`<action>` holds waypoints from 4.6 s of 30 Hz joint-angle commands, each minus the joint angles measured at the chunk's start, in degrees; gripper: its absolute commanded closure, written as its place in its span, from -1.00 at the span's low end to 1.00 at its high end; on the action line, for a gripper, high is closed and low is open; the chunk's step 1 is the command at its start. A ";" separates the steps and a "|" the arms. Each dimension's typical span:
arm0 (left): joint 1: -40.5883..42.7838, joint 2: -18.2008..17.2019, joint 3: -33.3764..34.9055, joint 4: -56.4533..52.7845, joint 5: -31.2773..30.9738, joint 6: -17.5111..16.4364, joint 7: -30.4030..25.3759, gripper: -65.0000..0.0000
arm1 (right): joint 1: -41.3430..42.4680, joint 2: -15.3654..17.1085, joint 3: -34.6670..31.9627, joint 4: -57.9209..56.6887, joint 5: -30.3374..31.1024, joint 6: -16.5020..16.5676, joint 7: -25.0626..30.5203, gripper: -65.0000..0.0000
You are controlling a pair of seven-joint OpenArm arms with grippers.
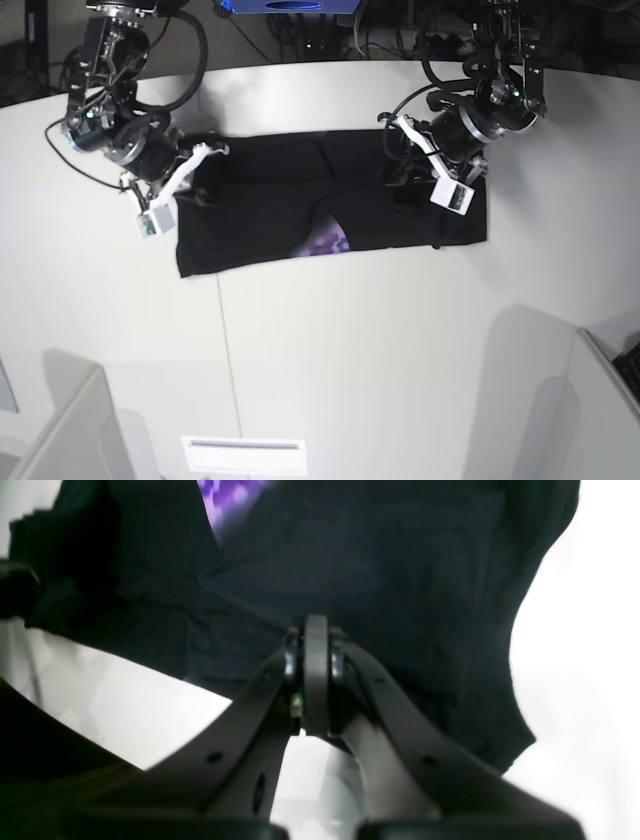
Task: Fold the T-shirt properly
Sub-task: 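Move the left gripper inward along the strip and grasp it, then fold the strip end with the left gripper toward the right gripper, then release the fold and reposition the left gripper at the strip's folded end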
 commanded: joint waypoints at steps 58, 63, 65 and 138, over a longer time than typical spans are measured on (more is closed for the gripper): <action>1.22 -0.63 -0.07 0.34 -0.89 -0.39 -0.86 1.00 | 0.04 0.01 -0.05 0.75 1.05 0.32 0.84 1.00; 0.96 -0.63 0.02 0.25 -0.80 -0.39 -0.86 0.23 | 0.04 0.01 -0.13 0.75 1.05 0.32 1.02 1.00; 0.69 -0.63 0.37 -0.45 -0.80 -0.39 -0.86 -0.20 | 0.04 0.01 -0.05 0.75 1.13 0.32 0.84 1.00; -6.60 0.60 -13.17 0.34 -5.64 18.78 -1.12 1.00 | 2.94 1.95 0.04 0.84 1.05 -7.86 0.67 1.00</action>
